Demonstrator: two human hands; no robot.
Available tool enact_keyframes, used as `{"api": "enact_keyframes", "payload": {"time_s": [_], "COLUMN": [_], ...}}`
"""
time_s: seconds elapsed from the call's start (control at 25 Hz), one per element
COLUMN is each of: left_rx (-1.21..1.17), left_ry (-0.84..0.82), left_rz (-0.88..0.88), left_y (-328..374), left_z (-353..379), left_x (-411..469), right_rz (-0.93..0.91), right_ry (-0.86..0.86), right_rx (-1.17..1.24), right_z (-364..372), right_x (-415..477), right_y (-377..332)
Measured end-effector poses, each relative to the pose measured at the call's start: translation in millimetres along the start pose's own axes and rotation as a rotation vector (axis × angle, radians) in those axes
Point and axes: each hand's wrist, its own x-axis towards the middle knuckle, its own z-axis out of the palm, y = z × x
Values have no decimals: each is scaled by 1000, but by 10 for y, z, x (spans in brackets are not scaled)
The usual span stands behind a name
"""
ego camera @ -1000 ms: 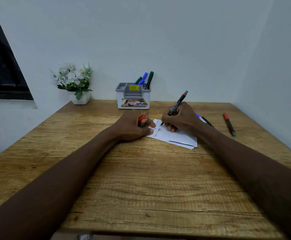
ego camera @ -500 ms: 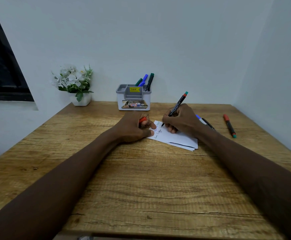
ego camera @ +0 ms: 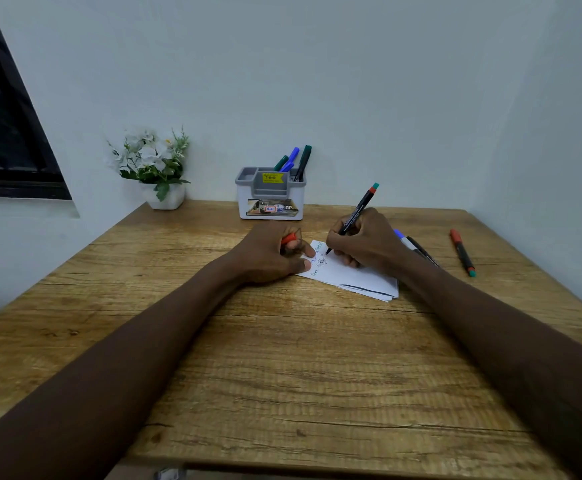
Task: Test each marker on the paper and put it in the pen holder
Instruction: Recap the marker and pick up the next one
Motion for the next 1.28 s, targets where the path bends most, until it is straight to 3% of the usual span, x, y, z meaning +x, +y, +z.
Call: {"api": "enact_keyframes", "payload": {"time_s": [0.32, 0.88, 1.28], "left_rx": [-9, -13, 9], "left_ry": [-6, 4, -2], "left_rz": [-16, -4, -13], "left_y": [14, 3, 0], "left_z": [-9, 9, 8], "left_x": [2, 6, 8], "right_rz": [73, -44, 58], "right_ry": [48, 35, 98], "right_rx": [-9, -97, 12], "right_z": [3, 13, -7], "right_x": [66, -4, 61], "right_y": [27, -36, 57]}}
